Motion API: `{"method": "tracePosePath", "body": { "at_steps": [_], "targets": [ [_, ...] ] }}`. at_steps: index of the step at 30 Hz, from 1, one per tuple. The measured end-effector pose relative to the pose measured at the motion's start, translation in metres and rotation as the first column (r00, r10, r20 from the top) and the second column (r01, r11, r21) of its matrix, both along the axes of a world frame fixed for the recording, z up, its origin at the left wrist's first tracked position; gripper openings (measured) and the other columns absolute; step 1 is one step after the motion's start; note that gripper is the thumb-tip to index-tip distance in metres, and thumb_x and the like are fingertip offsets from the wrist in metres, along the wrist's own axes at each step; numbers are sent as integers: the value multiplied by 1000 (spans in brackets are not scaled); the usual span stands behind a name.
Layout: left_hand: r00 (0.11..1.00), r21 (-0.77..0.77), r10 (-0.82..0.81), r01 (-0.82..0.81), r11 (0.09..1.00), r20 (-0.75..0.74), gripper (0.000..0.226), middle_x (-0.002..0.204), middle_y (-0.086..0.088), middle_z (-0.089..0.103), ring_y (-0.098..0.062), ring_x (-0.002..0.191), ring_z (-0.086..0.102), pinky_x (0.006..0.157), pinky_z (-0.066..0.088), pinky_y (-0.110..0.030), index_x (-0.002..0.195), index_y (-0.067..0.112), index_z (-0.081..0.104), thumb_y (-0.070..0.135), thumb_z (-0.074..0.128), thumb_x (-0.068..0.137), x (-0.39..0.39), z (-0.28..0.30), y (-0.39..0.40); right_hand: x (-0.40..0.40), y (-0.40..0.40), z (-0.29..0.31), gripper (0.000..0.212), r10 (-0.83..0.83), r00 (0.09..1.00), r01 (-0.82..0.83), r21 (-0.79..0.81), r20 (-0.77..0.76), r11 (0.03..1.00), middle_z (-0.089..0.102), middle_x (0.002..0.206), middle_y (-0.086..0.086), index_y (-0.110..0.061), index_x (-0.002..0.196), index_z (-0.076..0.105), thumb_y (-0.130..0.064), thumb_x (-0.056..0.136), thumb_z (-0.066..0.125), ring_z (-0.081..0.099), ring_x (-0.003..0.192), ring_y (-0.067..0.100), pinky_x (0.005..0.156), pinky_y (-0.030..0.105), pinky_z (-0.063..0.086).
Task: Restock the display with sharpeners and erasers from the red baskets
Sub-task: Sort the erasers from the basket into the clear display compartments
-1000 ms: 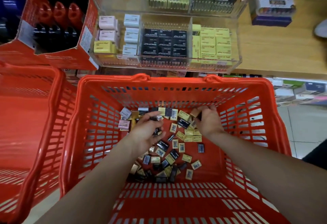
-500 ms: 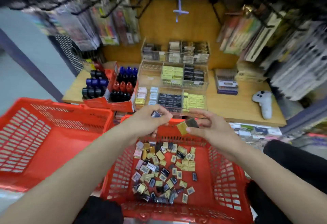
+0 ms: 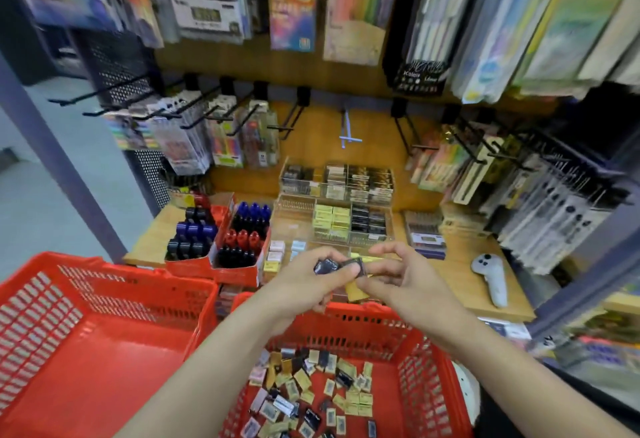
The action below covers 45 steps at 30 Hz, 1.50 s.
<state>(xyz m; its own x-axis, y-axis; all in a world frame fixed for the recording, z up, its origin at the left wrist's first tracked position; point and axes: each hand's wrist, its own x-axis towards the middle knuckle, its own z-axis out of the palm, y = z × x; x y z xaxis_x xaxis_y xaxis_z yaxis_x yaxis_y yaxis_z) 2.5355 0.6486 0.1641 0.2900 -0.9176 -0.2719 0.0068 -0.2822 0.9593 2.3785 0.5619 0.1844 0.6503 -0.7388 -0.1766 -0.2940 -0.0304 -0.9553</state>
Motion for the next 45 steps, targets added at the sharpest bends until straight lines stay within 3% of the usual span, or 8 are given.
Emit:
{"method": "tracePosePath", "body": {
  "at_steps": [9, 15, 19, 24, 32, 38, 42, 45],
  "targets": [
    [814, 3, 303, -347, 938, -496, 33, 61, 7, 60, -7, 47, 39, 39, 27, -18, 112, 8, 65, 25, 75, 85, 21, 3, -25, 37, -17, -1, 33, -81, 996, 91, -437, 42, 895, 68, 95, -11, -33, 96, 70, -23, 69, 88, 68, 79, 0, 70, 16, 56],
    [794, 63, 377, -396, 916, -478, 27, 58, 6, 61, -7, 46, 43, 40, 32, -19, 100, 17, 67, 30, 79, 80, 35, -10, -44, 66, -52, -16, 37, -27, 993, -60, -713, -111, 699, 57, 98, -20, -27, 109, 73, -27, 74, 85, 62, 84, -4, 73, 12, 53],
    [741, 81, 436, -463, 883, -511, 27, 73, -4, 57, -11, 55, 47, 49, 38, -24, 112, 13, 64, 21, 72, 88, 80, -12, -68, 97, -99, -33, 40, -35, 965, -179, -753, -259, 633, 57, 105, -19, -25, 121, 67, -29, 83, 76, 53, 85, -8, 80, 3, 42],
    [566, 76, 432, -543, 836, -702, 2, 80, -11, 47, -20, 65, 45, 54, 39, -32, 99, 5, 49, 6, 47, 99, 127, -44, -103, 162, -171, -45, 37, -119, 940, -174, -747, -321, 642, 65, 111, 2, -17, 121, 66, -24, 86, 75, 59, 93, 13, 86, 24, 48],
    [560, 4, 339, -514, 858, -756, 19, 110, -17, 72, -26, 103, 68, 70, 59, -37, 110, 1, 63, 3, 58, 92, 158, -88, -122, 268, -233, -71, 27, -275, 809, -288, -758, -519, 585, 64, 111, 9, -20, 120, 59, -33, 96, 59, 60, 105, 30, 81, 37, 52],
    [519, -36, 314, -557, 829, -795, 28, 99, -16, 73, -23, 91, 73, 70, 60, -36, 118, 1, 59, 1, 59, 90, 155, -91, -126, 291, -247, -88, 25, -454, 670, -322, -781, -587, 535, 59, 122, 7, -24, 122, 61, -21, 98, 53, 52, 119, 25, 78, 35, 37],
    [522, -17, 320, -541, 841, -790, 33, 102, -18, 70, -25, 93, 71, 72, 60, -37, 123, 4, 55, -1, 58, 91, 146, -90, -124, 280, -243, -88, 27, -411, 709, -341, -789, -573, 511, 49, 136, 2, -21, 117, 66, -34, 99, 50, 45, 126, 26, 91, 39, 37],
    [511, 14, 357, -557, 830, -782, 32, 111, -19, 67, -25, 95, 71, 80, 60, -42, 121, 4, 58, -1, 61, 89, 144, -88, -124, 265, -232, -95, 39, -292, 751, -474, -791, -593, 387, 52, 136, -4, -29, 108, 69, -42, 103, 33, 38, 130, 27, 102, 52, 26]
  ]
}}
